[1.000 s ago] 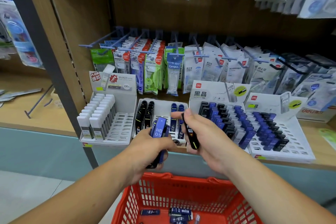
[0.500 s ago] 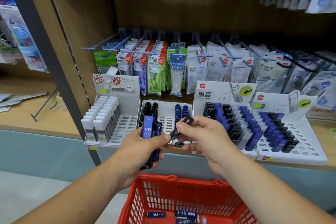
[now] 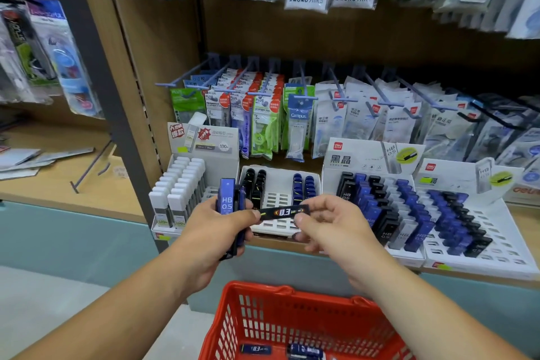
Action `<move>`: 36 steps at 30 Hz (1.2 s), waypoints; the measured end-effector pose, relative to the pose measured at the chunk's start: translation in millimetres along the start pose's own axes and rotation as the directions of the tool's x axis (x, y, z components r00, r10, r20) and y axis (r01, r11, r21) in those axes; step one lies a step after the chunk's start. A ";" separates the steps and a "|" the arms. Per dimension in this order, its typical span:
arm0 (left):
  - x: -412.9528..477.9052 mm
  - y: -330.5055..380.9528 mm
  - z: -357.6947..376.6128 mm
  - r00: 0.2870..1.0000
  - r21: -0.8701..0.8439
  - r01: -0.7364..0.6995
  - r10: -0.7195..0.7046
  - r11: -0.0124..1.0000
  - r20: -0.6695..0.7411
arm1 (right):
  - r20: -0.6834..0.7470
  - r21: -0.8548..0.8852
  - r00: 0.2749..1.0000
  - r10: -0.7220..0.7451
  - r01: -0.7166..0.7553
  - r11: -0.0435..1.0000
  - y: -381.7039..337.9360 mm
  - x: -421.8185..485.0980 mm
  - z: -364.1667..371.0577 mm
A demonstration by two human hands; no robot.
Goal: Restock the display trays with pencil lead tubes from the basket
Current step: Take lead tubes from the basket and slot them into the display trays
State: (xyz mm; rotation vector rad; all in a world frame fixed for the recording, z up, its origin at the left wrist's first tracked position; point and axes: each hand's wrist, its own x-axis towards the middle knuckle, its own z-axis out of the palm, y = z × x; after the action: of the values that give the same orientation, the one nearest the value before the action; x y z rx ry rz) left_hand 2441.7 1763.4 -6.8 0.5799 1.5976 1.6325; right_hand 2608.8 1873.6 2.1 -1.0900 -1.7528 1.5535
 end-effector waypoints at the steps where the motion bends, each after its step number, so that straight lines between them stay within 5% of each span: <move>1: -0.3 1.5 -2.4 1.000 0.062 -0.028 0.028 0.998 -0.002 | -0.015 -0.108 0.999 -0.040 0.038 0.993 2.5 1.0 1.7; 5: -5.8 1.1 -6.3 0.993 0.342 -0.120 0.110 0.932 0.049 | 0.051 -0.388 0.968 -0.245 0.245 0.888 8.3 2.7 9.4; 14: -4.8 1.3 -22.2 1.000 0.219 0.001 -0.007 0.976 0.025 | 0.244 -0.331 0.958 -0.153 0.231 0.915 14.3 6.0 36.8; 26: -3.6 -10.3 -51.7 0.992 0.260 0.124 -0.119 0.958 -0.036 | -0.053 -0.042 0.990 -0.131 0.128 0.991 15.9 36.9 74.6; 36: -1.3 -12.2 -51.8 0.990 0.247 0.128 -0.137 0.961 0.018 | -0.065 -0.212 0.979 -0.194 0.176 0.961 27.3 54.6 78.7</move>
State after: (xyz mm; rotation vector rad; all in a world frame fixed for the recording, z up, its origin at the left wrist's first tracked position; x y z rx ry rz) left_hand 2405.1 1729.0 -24.3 0.6097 1.7862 1.3298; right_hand 2521.1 1878.2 -44.8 -1.0376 -1.9287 1.2170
